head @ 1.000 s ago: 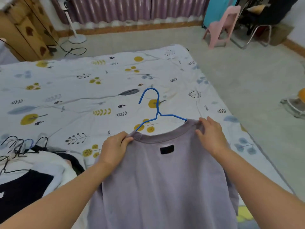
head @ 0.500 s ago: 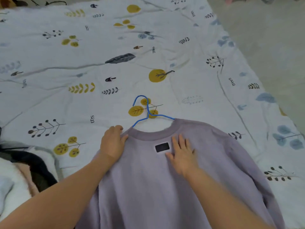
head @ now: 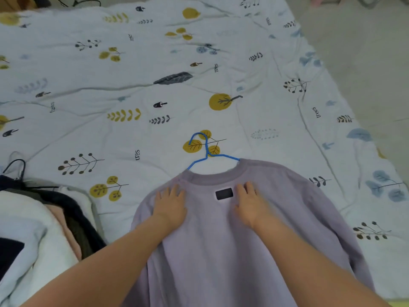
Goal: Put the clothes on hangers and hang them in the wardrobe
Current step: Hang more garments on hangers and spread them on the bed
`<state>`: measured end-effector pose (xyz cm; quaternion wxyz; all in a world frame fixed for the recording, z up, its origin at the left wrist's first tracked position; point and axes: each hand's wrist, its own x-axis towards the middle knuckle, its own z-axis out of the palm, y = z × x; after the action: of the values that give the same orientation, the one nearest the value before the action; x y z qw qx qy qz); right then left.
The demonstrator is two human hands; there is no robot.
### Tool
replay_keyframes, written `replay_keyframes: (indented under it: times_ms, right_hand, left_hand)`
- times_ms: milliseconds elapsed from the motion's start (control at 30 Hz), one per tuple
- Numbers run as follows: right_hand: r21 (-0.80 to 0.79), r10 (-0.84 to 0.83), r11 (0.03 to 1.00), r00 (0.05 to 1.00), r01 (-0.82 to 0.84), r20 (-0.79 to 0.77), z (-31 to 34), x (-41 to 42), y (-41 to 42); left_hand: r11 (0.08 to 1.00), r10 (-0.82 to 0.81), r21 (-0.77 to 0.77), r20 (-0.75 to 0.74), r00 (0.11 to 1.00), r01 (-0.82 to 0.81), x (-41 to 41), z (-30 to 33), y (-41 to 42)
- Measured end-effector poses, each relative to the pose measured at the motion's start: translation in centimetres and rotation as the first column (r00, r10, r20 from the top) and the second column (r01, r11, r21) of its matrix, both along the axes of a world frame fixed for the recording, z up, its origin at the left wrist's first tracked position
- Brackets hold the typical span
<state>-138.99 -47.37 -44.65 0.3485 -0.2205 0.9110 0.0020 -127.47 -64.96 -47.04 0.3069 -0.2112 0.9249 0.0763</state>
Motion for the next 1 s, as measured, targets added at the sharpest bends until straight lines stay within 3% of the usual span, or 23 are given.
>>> replay_keyframes:
  times_ms: [167, 500, 733, 1000]
  right_hand:
    - [0.033, 0.128, 0.991, 0.990, -0.130, 0.052, 7.6, 2.4, 0.6]
    - [0.062, 0.278, 0.958, 0.959, -0.281, 0.049, 19.7, 10.5, 3.3]
    - [0.073, 0.428, 0.900, 0.903, -0.429, 0.026, 24.8, 18.0, 4.3]
    - [0.062, 0.599, 0.798, 0.800, -0.600, 0.032, 28.2, 26.6, 0.2]
  left_hand:
    - [0.990, 0.067, 0.130, -0.077, 0.995, -0.056, 1.6, 5.6, 0.6]
    - [0.955, 0.150, 0.263, -0.045, 0.988, -0.133, 11.1, 17.4, 3.7]
    - [0.943, 0.260, 0.240, -0.104, 0.960, -0.230, 22.3, 24.0, 4.7]
    - [0.869, 0.455, 0.225, -0.016, 0.890, -0.440, 35.8, 28.1, 2.8]
